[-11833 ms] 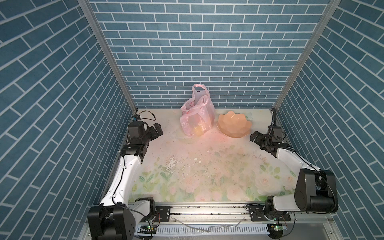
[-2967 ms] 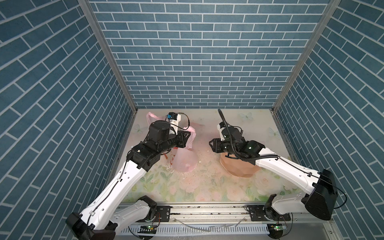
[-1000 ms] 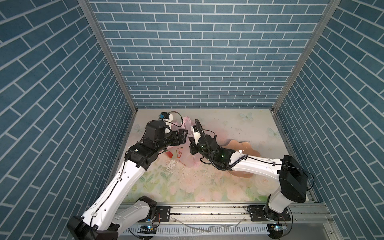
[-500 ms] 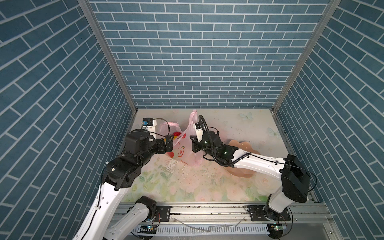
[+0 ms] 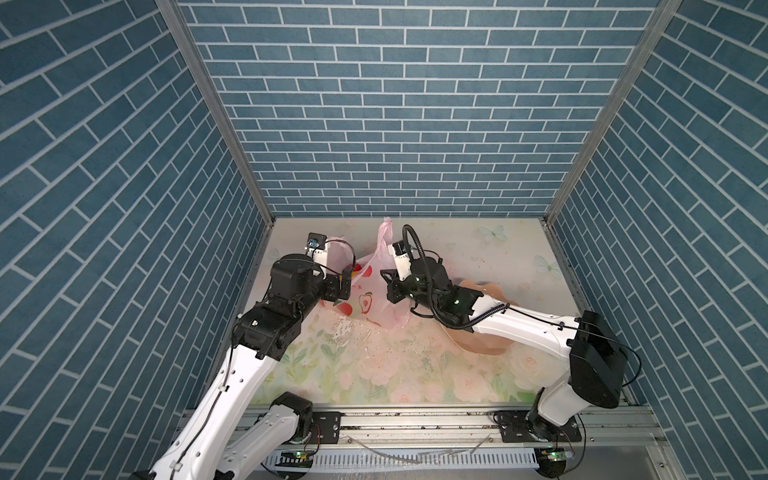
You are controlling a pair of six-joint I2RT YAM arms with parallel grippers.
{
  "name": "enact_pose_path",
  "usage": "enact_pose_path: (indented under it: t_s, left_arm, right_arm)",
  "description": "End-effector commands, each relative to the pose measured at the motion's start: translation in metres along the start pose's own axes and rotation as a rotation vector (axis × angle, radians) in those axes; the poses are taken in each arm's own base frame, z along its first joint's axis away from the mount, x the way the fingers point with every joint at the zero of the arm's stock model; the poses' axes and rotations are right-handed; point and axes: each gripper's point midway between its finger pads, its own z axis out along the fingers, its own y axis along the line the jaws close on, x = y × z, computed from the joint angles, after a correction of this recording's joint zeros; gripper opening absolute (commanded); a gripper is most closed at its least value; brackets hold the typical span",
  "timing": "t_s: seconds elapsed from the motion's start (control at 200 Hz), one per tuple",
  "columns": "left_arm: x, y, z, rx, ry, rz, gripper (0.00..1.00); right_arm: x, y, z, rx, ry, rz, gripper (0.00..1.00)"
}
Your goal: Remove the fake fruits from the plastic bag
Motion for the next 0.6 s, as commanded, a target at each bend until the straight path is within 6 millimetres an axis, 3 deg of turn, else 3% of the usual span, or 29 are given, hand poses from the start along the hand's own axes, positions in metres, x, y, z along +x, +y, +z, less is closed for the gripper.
enact_pose_path:
  t_s: [0.0,0.195,0.595]
  left_arm:
    - [-0.01,0.002,0.011,-0.007,-0.049,0.038,0.99]
    - [-0.015,0.013,0.026,-0.037,-0.075,-0.006,0.99]
    - [-0.036,0.006,0.066,-0.019,-0.13,-0.028,0.99]
  right_arm:
    - [-0.014,0.003,-0.011,-0.028,-0.024,0.025,0.01]
    - [-0.015,0.006,-0.013,-0.042,-0.011,0.022,0.01]
    - [-0.016,0.007,-0.018,-0.044,0.0,0.017,0.0]
